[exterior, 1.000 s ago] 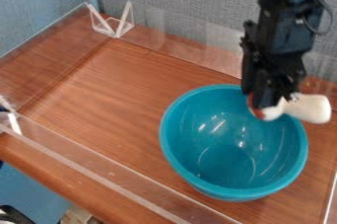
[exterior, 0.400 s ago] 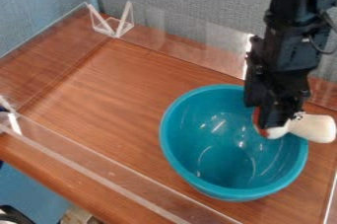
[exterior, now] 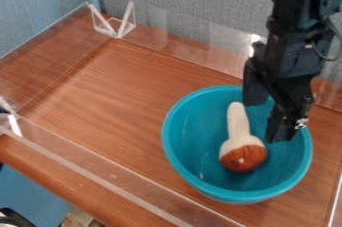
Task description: Put the mushroom in the blue bowl
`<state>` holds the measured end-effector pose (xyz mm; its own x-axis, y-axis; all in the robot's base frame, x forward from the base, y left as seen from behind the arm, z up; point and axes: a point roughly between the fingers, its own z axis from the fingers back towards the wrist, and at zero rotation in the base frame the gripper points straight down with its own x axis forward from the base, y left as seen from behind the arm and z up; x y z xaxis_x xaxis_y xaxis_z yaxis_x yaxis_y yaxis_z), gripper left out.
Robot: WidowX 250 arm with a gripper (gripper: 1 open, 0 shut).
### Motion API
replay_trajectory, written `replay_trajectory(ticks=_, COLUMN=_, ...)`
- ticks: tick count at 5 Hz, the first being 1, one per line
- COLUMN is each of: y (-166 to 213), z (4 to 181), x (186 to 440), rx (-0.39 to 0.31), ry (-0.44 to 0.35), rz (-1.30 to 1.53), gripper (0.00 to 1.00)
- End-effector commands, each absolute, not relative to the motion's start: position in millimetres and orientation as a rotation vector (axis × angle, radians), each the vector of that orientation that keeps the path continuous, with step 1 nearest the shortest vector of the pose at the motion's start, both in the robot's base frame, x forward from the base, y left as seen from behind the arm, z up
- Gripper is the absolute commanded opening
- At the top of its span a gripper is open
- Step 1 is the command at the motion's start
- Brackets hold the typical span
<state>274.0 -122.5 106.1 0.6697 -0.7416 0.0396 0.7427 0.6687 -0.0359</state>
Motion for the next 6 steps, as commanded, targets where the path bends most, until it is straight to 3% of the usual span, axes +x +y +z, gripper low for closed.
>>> replay_trajectory(ticks=1, y=-123.4, z=128.5, x=272.2, rx=-0.045, ry=-0.102, rz=-0.832, gripper=1.00)
replay_trajectory(ticks=6, y=-112.2, z=133.8, x=260.1, rx=-0.036, ry=-0.130, rz=-0.768, gripper=1.00)
